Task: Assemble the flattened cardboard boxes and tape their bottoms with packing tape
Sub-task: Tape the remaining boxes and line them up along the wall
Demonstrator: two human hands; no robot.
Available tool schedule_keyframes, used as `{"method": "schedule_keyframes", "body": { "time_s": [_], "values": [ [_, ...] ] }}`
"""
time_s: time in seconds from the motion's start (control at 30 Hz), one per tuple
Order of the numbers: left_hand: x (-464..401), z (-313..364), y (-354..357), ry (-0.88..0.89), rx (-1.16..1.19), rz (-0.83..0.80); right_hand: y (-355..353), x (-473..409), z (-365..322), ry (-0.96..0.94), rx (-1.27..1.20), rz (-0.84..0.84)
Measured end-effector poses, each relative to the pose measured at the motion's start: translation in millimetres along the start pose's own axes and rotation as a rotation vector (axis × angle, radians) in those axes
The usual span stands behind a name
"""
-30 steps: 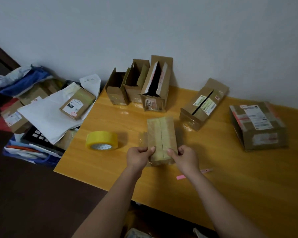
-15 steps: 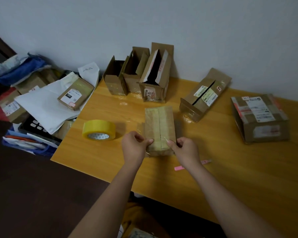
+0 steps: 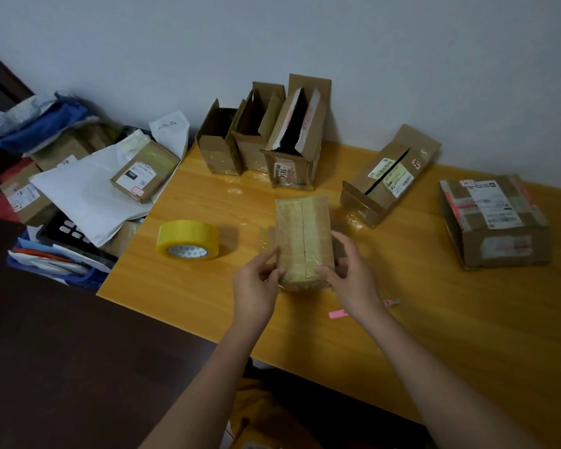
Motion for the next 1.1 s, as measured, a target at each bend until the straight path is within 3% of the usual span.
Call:
{"method": "schedule_keyframes", "body": {
  "time_s": [0.13,0.43,1.1],
  "values": [
    [5.7,-4.5,8.4,0.054,0.033,-0.138,8.9,3.4,-16.1,-0.173,0.091,-0.130],
    [1.5,2.3,11.0,0.221,-0.109,-0.113,15.1,-0.3,-22.4,-0.265,0.301,-0.084],
    [-15.3,-2.1,15.1,0.280,-0.169,-0.295,10.1,-15.1,-13.4,-0.236,0.156,-0.287]
  ]
}}
Point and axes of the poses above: each hand's wrist, its own x-axis away from the middle knuckle, its own y-axis out of the palm, z = x × y, the point moved 10 cm from there along -x, towards the middle knuckle, and after that the axes turned 6 degrees about z, right-handed, at the moved point
